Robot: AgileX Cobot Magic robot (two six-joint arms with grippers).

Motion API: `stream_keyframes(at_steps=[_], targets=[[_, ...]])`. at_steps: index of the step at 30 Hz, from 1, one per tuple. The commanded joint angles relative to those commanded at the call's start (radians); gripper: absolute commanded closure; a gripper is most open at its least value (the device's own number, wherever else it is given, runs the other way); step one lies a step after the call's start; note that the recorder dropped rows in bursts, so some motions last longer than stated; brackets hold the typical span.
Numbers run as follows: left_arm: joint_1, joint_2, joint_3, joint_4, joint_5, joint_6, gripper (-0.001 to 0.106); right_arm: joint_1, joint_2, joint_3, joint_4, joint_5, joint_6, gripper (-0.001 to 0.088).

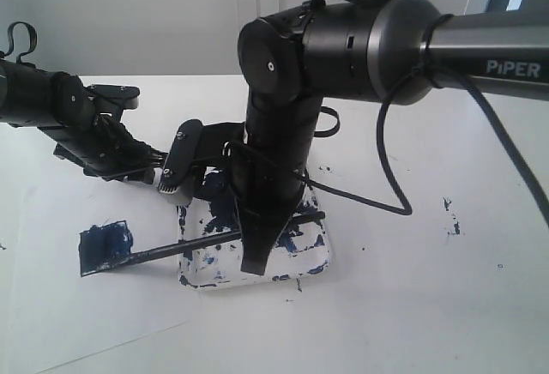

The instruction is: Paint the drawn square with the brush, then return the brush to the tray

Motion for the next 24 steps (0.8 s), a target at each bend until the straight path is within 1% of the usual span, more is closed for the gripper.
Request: stream_keyframes(at_steps=[6,11,15,24], targets=[[0.0,0.0,0.0,0.004,0.002,0.0,0.05,0.0,-0.016,0.0,0.002,-0.028,0.0,0.0868],[0.0,0.0,0.0,0.004,0.002,0.0,0.05,0.0,-0.012,0.0,0.004,0.014,0.0,0.0868],[0.0,0.0,0.0,0.004,0.002,0.0,0.05,0.0,-0.001,0.0,-0.019,0.032,0.007,0.0868],[0.0,0.0,0.0,0.006,0.005,0.0,0.05,0.0,0.003,0.0,-0.048,0.014,0.012,0.0868]])
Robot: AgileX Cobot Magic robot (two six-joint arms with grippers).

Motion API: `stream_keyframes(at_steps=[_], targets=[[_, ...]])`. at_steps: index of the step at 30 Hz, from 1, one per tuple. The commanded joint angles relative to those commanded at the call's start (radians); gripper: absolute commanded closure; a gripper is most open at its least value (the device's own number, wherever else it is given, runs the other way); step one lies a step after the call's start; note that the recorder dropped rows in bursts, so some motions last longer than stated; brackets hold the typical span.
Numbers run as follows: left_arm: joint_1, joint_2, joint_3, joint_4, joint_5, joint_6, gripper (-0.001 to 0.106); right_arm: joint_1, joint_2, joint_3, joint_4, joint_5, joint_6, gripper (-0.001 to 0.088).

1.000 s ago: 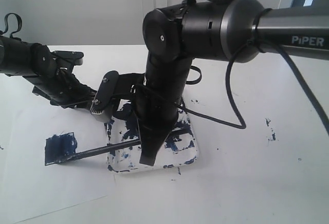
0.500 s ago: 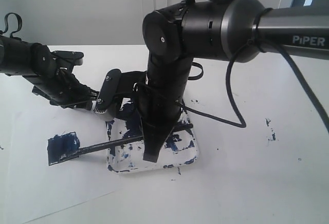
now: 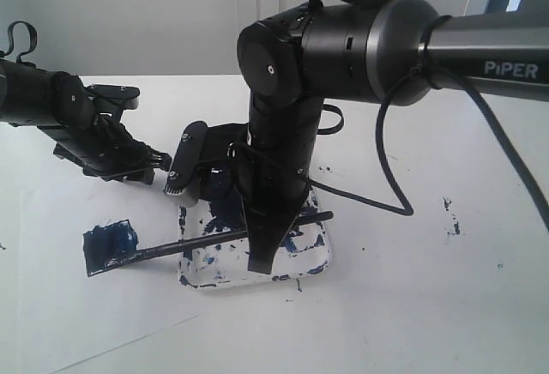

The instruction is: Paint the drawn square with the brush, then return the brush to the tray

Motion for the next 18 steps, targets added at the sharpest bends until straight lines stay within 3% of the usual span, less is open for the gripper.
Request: stream_keyframes(at_steps=[18], targets=[[0.0,0.0,0.0,0.005,0.004,0.0,0.05,0.0,0.033,0.0,0.0,-0.014,0.0,0.0868]])
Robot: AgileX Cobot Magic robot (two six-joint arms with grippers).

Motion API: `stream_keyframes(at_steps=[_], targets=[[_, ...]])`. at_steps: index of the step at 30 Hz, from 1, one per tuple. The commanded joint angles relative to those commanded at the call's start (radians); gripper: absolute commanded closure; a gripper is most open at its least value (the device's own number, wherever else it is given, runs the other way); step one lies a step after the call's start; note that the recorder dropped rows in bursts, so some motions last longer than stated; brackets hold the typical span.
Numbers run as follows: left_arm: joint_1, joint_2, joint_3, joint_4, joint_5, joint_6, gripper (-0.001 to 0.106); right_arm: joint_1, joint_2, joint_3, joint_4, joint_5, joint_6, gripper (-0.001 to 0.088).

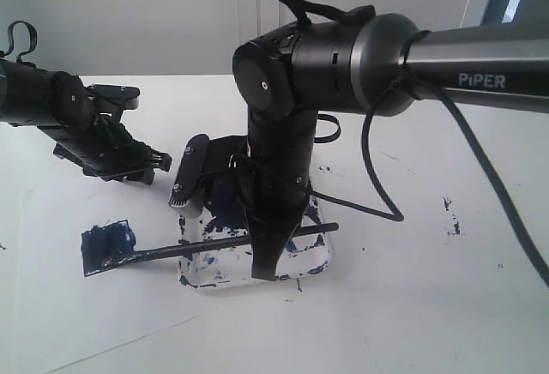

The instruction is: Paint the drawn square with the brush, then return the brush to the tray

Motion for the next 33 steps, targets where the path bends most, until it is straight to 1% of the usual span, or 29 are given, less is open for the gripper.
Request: stream_keyframes(at_steps=[7,12,22,29,33], targets=[[0.0,0.0,0.0,0.002,0.0,0.0,0.05,0.0,-0.059,0.0,-0.015,-0.02,0.0,0.0868],[0.0,0.0,0.0,0.004,0.0,0.0,0.05,0.0,-0.094,0.0,-0.048,0.011,0.0,0.0868],[0.0,0.0,0.0,0.015,0.002,0.0,0.05,0.0,-0.096,0.0,-0.056,0.037,-0.002,0.0868],[0.0,0.0,0.0,0.015,0.002,0.0,0.05,0.027,-0.084,0.0,-0.052,0.056,-0.011,0.0868],[0.0,0.0,0.0,0.015,0.004,0.0,0.05,0.031,-0.074,0.0,-0.057,0.054,-0.011,0.0868]])
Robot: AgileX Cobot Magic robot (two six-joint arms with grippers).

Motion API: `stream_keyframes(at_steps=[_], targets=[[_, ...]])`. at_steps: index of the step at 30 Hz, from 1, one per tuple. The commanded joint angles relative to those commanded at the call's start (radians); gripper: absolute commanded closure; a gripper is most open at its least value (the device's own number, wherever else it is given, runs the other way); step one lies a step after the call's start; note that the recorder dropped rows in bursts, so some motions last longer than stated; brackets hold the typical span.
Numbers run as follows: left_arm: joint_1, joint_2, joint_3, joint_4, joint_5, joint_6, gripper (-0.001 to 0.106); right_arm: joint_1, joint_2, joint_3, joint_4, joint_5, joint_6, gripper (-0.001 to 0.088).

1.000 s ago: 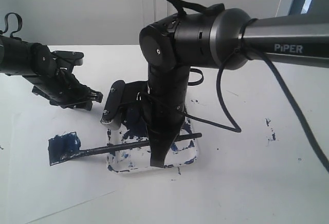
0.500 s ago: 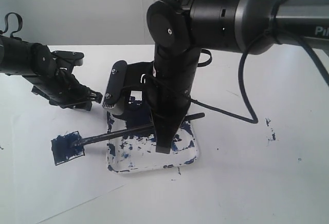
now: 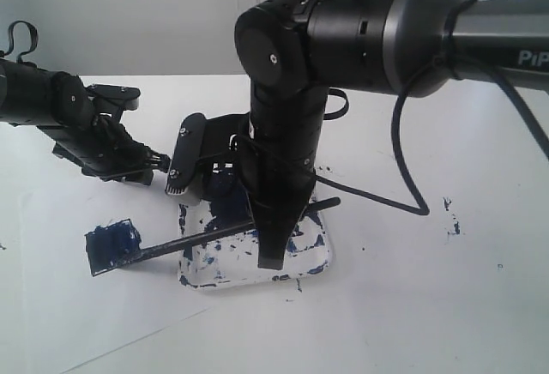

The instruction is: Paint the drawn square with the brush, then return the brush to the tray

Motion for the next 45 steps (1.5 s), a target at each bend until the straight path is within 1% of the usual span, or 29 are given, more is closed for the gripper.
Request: stream_keyframes(at_steps=[5,14,18,27,30,32,37,38,40,42,45], targets=[[0.0,0.0,0.0,0.0,0.0,0.0,0.05,0.0,0.002,0.0,-0.006,-0.018,0.0,0.0868],[0.0,0.0,0.0,0.0,0.0,0.0,0.05,0.0,0.002,0.0,-0.109,-0.007,0.055,0.0868],[0.0,0.0,0.0,0.002,0.0,0.0,0.05,0.0,0.002,0.0,-0.106,0.006,0.055,0.0868],[0.0,0.0,0.0,0.002,0.0,0.0,0.05,0.0,0.002,0.0,-0.024,0.006,0.022,0.0868],[0.0,0.0,0.0,0.002,0.0,0.0,0.05,0.0,0.002,0.0,-0.016,0.002,0.007,0.0868],[0.0,0.0,0.0,0.002,0.0,0.0,0.05,0.0,0.002,0.0,-0.016,-0.009,0.007,0.0868],[0.0,0.0,0.0,0.002,0.0,0.0,0.05,0.0,-0.009,0.0,-0.037,-0.138,0.01,0.0868],[0.0,0.0,0.0,0.004,0.0,0.0,0.05,0.0,-0.006,0.0,-0.042,-0.147,0.01,0.0868],[0.0,0.0,0.0,0.004,0.0,0.0,0.05,0.0,0.008,0.0,-0.072,-0.172,0.012,0.0868],[0.0,0.0,0.0,0.004,0.0,0.0,0.05,0.0,0.021,0.0,-0.137,-0.198,0.044,0.0868],[0.0,0.0,0.0,0.004,0.0,0.0,0.05,0.0,0.038,0.0,-0.154,-0.201,0.053,0.0868]])
